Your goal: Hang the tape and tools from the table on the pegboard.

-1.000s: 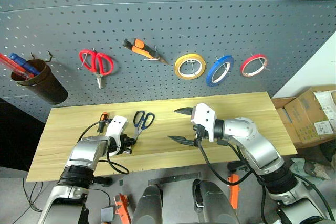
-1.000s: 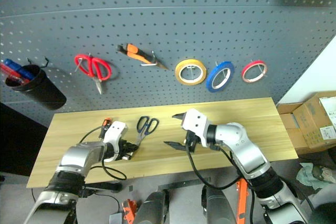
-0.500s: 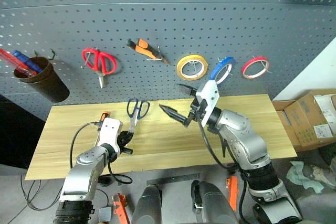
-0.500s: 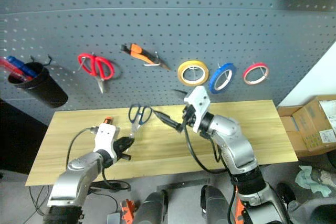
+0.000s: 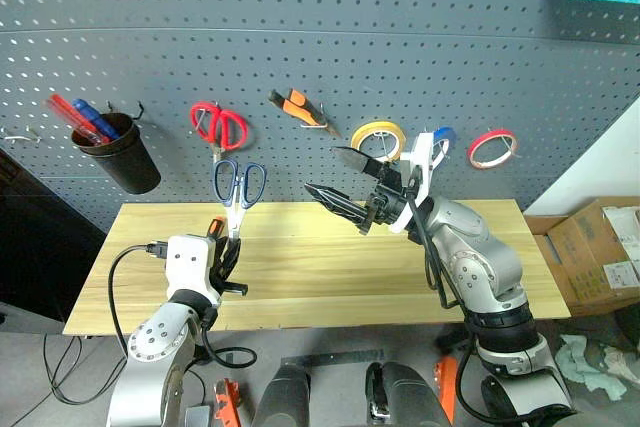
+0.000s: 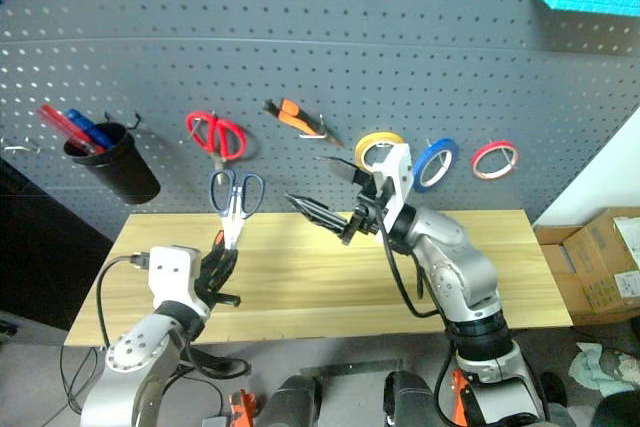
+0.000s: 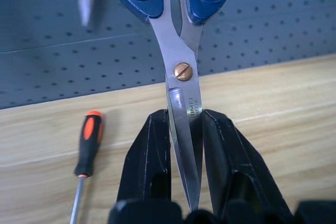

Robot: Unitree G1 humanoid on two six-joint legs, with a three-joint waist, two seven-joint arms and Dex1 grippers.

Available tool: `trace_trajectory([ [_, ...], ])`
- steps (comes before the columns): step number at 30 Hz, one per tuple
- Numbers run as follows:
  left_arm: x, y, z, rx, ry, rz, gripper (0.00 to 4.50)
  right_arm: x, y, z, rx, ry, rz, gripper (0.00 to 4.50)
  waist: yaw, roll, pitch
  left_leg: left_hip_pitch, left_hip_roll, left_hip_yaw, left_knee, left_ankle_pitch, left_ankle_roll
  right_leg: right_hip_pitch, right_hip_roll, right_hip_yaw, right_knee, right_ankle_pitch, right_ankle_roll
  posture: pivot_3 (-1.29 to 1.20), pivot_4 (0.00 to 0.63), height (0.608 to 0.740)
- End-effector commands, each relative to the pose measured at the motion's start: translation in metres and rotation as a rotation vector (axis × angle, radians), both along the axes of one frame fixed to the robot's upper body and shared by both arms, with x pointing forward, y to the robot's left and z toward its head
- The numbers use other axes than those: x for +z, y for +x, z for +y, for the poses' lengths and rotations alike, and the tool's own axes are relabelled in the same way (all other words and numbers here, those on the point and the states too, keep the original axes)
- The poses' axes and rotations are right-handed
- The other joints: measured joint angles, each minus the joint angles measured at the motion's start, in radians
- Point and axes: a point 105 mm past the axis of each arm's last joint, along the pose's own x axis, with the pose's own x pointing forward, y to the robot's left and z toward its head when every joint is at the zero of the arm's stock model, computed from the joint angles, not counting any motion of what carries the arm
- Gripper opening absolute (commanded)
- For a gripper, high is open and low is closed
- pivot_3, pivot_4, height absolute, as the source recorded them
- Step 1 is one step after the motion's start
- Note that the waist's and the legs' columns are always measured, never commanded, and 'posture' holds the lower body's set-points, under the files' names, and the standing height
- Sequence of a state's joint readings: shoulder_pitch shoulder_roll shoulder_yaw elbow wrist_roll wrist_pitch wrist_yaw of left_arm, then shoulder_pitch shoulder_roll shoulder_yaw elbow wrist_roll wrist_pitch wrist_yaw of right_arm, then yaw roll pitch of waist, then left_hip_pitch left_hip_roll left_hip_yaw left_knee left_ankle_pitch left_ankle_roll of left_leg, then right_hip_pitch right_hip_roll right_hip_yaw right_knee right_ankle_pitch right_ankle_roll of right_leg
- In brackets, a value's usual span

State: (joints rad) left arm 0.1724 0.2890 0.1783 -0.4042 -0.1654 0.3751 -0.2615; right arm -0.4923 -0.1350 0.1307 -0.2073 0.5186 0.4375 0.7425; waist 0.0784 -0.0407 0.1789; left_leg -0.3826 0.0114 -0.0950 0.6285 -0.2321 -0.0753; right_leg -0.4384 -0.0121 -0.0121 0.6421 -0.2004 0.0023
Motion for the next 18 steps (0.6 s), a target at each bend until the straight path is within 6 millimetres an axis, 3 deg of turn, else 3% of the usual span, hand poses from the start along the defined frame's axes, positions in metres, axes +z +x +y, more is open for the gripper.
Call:
trace_trajectory([
  [1, 0.018, 0.005, -0.009, -0.023, 0.03, -0.095, 0.54, 0.016, -0.001, 0.0, 0.015, 0.042, -0.055, 4.5, 0.003, 0.001, -0.011, 0.0, 0.0, 0.0, 0.0, 0.0, 0.0, 0.0, 0.0, 0.0, 0.0, 0.0, -0.001, 0.29, 0.043, 0.74],
  [12, 0.028, 0.016, -0.009, -0.053, 0.084, -0.155, 0.54, 0.018, 0.005, -0.002, -0.003, 0.044, -0.083, 4.5, 0.014, 0.001, -0.037, 0.003, 0.0, 0.002, 0.0, 0.0, 0.0, 0.002, 0.001, 0.002, 0.002, 0.001, 0.001, 0.28, 0.033, 0.74],
  [18, 0.043, 0.023, -0.001, -0.006, 0.124, -0.248, 0.54, 0.018, 0.007, -0.004, -0.031, 0.046, -0.089, 4.5, 0.026, 0.002, -0.043, 0.004, 0.001, 0.001, 0.001, 0.0, 0.0, 0.002, 0.002, 0.002, 0.002, 0.001, 0.0, 0.26, 0.03, 0.74],
])
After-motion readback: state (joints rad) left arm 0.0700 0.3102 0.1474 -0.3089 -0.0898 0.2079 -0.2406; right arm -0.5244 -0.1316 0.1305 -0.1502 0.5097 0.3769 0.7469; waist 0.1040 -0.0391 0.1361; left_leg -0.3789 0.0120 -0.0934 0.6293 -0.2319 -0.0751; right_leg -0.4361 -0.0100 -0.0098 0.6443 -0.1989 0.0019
